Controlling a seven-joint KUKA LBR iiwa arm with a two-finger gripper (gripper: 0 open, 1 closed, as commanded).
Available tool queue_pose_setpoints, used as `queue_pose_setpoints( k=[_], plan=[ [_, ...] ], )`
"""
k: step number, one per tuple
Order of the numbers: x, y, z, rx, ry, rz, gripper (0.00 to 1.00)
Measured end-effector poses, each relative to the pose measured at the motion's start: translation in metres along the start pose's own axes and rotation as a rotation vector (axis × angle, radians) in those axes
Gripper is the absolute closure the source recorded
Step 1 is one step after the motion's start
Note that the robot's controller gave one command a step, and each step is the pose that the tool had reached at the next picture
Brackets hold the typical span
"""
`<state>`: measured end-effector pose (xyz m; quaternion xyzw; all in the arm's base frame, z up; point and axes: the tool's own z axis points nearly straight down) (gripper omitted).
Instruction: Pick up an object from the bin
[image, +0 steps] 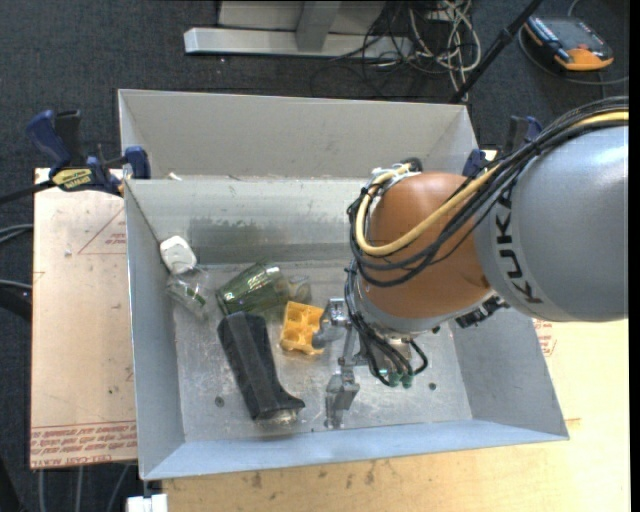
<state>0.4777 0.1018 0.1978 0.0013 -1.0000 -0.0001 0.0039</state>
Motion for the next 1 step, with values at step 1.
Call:
queue_pose_setpoints(
  k=[1],
  plan=[
    [-0.0008, -0.0002, -0.0019, 0.000, -0.004, 0.001, 0.00]
  ],
)
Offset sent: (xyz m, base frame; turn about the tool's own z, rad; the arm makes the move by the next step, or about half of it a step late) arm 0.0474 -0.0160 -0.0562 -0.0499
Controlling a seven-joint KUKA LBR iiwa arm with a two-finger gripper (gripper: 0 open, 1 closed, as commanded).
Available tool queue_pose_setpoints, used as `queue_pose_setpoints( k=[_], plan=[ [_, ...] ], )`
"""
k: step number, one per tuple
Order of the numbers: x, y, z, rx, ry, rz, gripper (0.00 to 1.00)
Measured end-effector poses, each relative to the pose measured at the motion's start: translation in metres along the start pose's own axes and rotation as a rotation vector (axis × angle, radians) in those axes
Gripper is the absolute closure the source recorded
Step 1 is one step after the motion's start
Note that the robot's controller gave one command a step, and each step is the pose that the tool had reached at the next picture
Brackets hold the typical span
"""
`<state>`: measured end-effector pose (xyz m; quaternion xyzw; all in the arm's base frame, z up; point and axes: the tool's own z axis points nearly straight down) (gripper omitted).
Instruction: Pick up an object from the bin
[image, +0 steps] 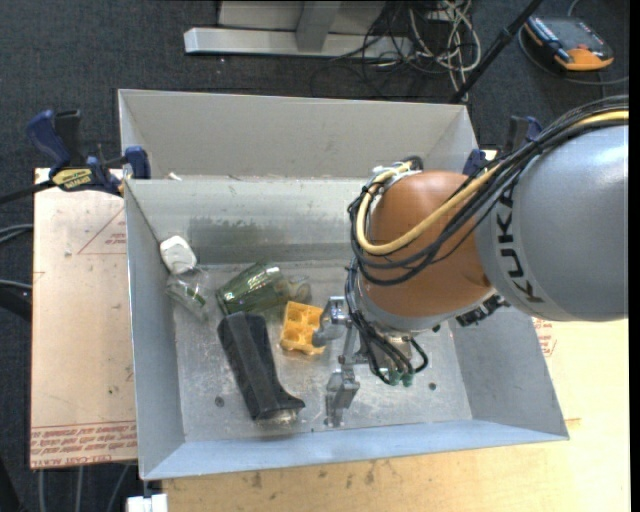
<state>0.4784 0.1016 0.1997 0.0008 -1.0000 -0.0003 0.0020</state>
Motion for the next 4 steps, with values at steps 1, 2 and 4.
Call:
queue_pose_setpoints(
  k=[1, 2, 4],
  plan=[
    [-0.040, -0.012, 0.044, -0.001, -0.010, -0.041, 0.00],
    [-0.033, 0.038, 0.104, 0.000, -0.008, -0.004, 0.00],
    [-0.027, 0.055, 0.116, -0.005, -0.053, -0.227, 1.00]
  ],
)
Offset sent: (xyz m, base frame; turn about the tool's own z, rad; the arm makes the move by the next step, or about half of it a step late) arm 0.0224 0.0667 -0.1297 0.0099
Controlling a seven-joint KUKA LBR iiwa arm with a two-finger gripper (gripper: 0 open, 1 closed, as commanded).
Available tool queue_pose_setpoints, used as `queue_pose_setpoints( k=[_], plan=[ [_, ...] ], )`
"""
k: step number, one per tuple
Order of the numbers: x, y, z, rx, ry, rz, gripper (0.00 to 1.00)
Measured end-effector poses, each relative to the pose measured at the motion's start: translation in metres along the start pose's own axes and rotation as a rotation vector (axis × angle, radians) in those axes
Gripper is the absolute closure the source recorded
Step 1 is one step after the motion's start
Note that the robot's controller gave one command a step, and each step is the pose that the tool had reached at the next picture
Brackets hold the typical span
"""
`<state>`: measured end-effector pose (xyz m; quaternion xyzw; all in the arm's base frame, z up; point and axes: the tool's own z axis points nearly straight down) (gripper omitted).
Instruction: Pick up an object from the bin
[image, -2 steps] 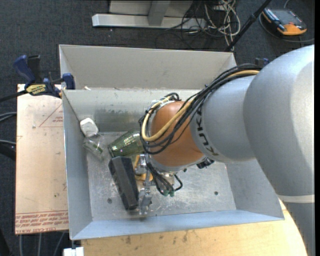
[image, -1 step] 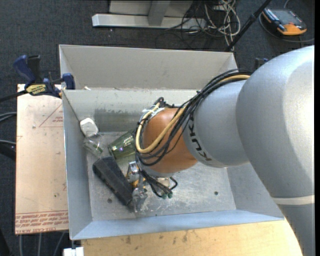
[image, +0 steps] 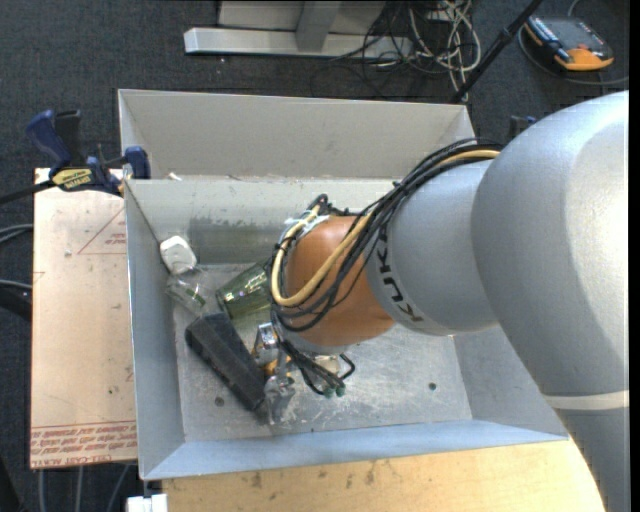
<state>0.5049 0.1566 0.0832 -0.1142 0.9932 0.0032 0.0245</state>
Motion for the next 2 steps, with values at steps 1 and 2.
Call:
queue_pose_setpoints(
  k=[1, 2],
  plan=[
    [0.0032, 0.0043, -0.1422, -0.001, 0.045, -0.024, 1.00],
    [0.0039, 0.0040, -0.1414, -0.001, 0.047, -0.024, 0.00]
  ],
)
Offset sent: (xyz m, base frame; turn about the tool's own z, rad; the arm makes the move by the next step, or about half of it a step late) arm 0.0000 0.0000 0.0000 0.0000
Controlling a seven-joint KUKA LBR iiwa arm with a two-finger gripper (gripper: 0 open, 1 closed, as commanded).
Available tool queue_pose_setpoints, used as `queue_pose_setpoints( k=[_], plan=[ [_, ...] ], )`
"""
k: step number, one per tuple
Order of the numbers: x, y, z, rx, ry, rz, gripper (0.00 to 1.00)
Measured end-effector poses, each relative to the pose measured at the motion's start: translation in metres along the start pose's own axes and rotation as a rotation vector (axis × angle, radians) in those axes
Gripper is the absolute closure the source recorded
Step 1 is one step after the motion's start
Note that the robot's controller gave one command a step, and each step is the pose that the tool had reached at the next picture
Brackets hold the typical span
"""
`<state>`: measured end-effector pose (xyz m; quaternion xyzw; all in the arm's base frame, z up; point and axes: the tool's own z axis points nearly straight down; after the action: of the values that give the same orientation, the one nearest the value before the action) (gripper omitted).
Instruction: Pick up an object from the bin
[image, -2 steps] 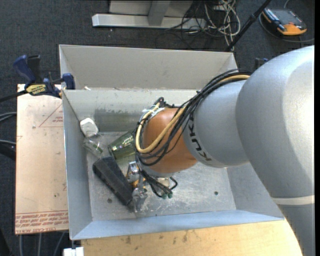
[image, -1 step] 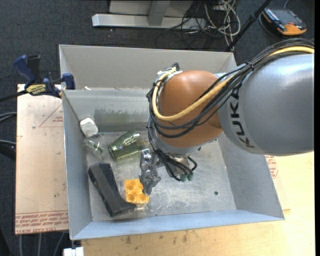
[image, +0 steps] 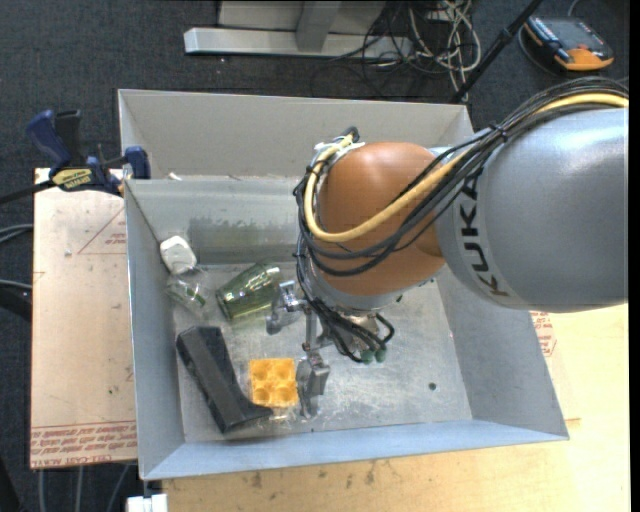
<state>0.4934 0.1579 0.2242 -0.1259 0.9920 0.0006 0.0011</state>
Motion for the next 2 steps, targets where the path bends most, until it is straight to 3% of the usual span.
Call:
queue_pose_setpoints(
  k=[1, 2],
  plan=[
    [0.000, 0.000, 0.000, 0.000, 0.000, 0.000, 0.00],
    [-0.001, 0.004, 0.034, 0.000, -0.006, -0.059, 0.00]
  ],
)
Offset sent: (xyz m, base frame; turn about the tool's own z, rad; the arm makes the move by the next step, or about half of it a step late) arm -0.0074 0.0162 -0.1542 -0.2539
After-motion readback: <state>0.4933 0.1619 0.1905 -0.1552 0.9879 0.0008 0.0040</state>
